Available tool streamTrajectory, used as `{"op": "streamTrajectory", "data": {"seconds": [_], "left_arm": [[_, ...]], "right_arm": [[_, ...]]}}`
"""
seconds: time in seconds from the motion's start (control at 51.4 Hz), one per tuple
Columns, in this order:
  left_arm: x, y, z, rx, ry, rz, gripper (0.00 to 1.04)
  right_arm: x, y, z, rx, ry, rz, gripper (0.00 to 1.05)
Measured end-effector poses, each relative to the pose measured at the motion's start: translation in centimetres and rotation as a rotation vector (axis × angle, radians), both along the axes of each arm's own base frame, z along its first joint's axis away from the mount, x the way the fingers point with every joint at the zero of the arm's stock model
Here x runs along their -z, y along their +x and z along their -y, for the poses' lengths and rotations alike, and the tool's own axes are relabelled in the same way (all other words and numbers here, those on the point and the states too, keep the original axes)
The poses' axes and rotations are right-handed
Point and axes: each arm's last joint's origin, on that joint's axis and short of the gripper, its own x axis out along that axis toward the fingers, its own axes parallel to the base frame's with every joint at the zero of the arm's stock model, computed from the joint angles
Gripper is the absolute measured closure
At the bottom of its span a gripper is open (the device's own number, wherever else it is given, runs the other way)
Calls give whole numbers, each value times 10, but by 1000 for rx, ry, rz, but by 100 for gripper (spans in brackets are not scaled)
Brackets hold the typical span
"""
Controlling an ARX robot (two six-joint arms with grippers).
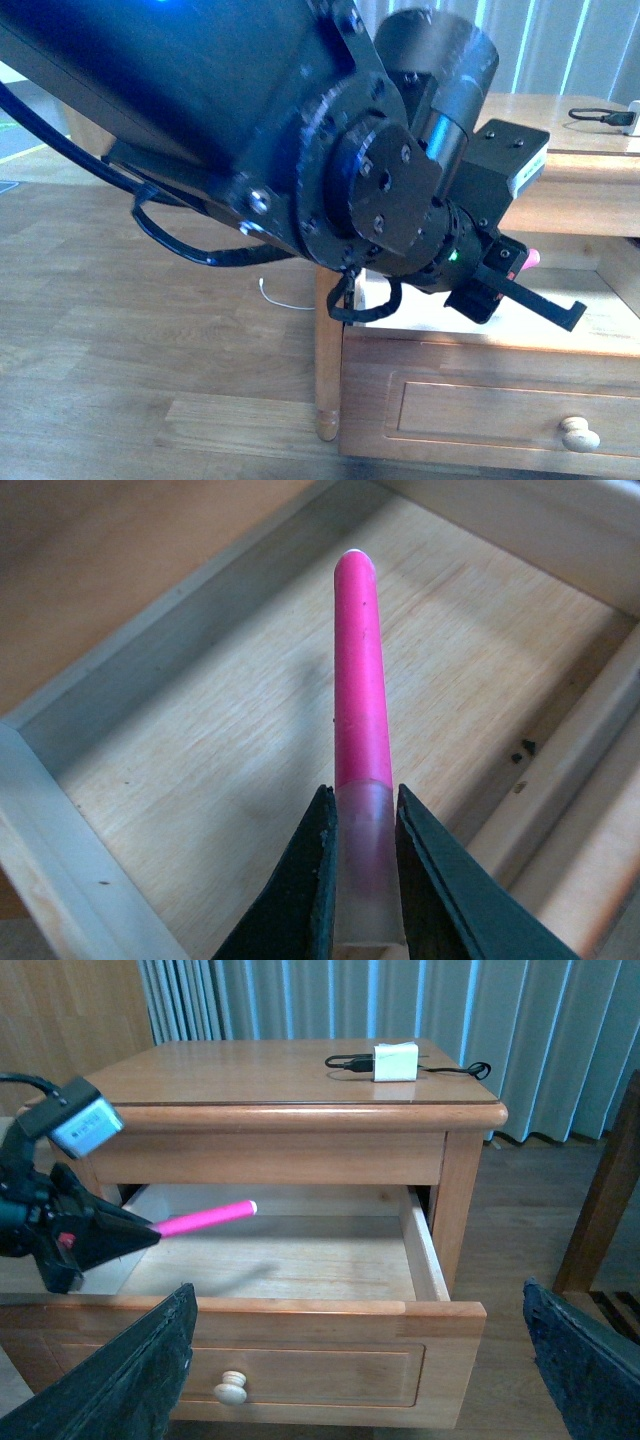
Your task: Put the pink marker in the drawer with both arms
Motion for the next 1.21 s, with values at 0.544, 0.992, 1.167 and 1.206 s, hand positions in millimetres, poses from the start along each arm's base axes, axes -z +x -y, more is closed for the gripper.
{"op": "streamTrajectory", "data": {"seconds": [0.544,0.992,1.167,1.206], "left_arm": [[18,20,20,-119,-12,3,43],[-55,-22,-56,-313,-155,139,6],[-79,-60,-113,-446,-207,203,6],[-84,-68,-123,-465,-224,211,6]], "right_arm": [[0,0,0,0,0,0,8],[0,0,0,0,0,0,8],[0,0,0,0,0,0,8],[0,0,0,0,0,0,8]]}}
